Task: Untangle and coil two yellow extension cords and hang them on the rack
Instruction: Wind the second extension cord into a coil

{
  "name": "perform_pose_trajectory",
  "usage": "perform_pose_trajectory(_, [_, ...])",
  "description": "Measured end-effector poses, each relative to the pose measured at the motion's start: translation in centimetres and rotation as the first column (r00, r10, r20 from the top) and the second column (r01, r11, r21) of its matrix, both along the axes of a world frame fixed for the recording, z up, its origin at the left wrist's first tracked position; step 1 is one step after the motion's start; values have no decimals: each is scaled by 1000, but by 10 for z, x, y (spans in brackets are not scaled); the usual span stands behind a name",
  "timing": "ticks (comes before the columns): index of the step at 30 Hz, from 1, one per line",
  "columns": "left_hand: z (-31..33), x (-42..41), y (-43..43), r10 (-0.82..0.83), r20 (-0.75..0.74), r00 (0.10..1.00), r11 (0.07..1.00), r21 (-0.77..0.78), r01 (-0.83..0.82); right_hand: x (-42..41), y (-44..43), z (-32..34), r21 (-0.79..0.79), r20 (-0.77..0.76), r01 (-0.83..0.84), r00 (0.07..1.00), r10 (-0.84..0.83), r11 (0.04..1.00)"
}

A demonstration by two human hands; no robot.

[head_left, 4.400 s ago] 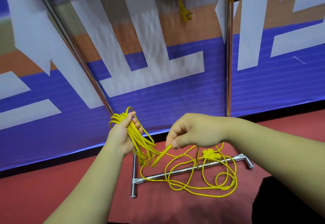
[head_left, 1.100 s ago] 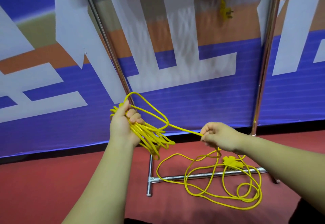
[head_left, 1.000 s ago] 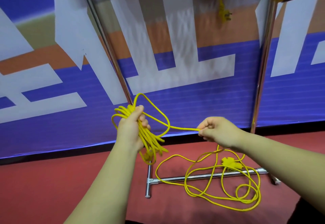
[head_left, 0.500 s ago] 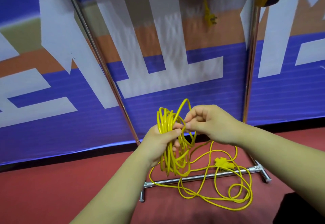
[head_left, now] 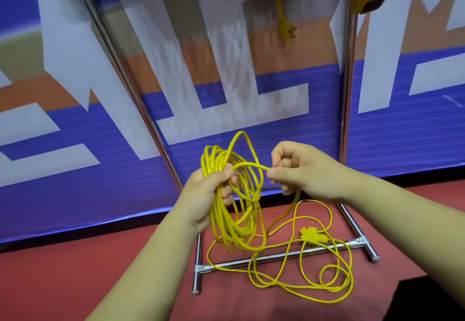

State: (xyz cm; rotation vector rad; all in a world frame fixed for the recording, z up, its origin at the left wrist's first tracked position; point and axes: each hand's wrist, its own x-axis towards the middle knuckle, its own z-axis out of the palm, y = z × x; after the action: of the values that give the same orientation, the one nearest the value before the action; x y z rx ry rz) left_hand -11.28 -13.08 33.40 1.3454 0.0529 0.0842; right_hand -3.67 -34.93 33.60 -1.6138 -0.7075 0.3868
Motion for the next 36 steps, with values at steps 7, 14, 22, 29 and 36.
perform_pose_trajectory(7, [10,3,39,131,51,990,976,-181,-120,14,-6,-12,-78,-9,-30,1000,30,996])
perform_pose_trajectory(14, [6,5,80,314,-26,949,911,-275,-308,23,-6,-28,-107,-121,40,991,-53,993])
perform_pose_trajectory(22, [-10,1,71,509,-107,854,861,63,-506,31,1,-39,-196,91,377,926,-366,905])
perform_pose_trajectory(29, [6,-3,70,340,-72,938,895,-281,-346,22,8,-49,-570,447,282,894,3,772])
perform_pose_trajectory(36, [14,-2,68,264,-79,961,827,-494,-268,1,24,-60,-773,380,103,865,327,627])
